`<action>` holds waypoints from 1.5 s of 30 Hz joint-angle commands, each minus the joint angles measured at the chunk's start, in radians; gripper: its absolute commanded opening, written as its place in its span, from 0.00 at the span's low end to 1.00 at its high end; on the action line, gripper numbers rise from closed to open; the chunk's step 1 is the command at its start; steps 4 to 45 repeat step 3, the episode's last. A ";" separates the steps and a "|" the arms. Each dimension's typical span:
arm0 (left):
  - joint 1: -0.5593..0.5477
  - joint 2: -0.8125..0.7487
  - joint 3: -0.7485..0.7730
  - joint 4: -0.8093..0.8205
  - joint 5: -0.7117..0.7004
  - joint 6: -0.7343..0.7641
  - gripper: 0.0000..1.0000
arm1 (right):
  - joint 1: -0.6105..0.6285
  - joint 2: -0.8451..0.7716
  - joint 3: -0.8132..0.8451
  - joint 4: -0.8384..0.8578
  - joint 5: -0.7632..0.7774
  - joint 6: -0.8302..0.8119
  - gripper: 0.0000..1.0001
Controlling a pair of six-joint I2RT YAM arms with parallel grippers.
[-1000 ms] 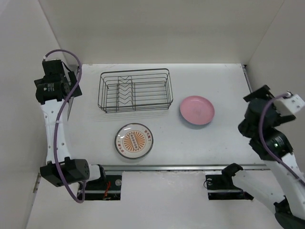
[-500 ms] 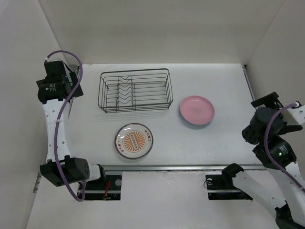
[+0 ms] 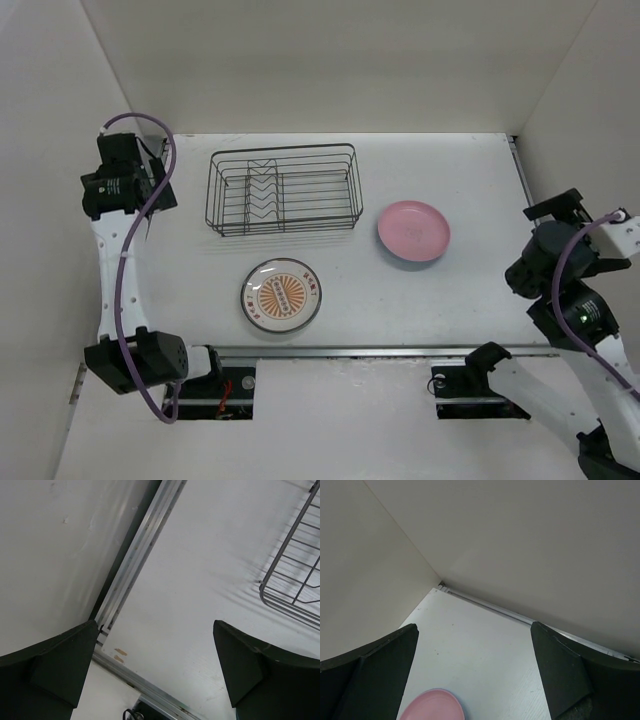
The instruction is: Unload the plates from the dish rack
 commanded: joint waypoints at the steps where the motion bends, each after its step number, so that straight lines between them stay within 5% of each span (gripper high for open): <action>1: -0.003 -0.039 -0.019 0.013 0.001 0.005 1.00 | -0.001 0.024 0.004 0.044 -0.009 0.001 1.00; 45: -0.003 -0.039 -0.019 0.013 0.001 0.005 1.00 | -0.001 0.033 0.004 0.044 -0.009 0.001 1.00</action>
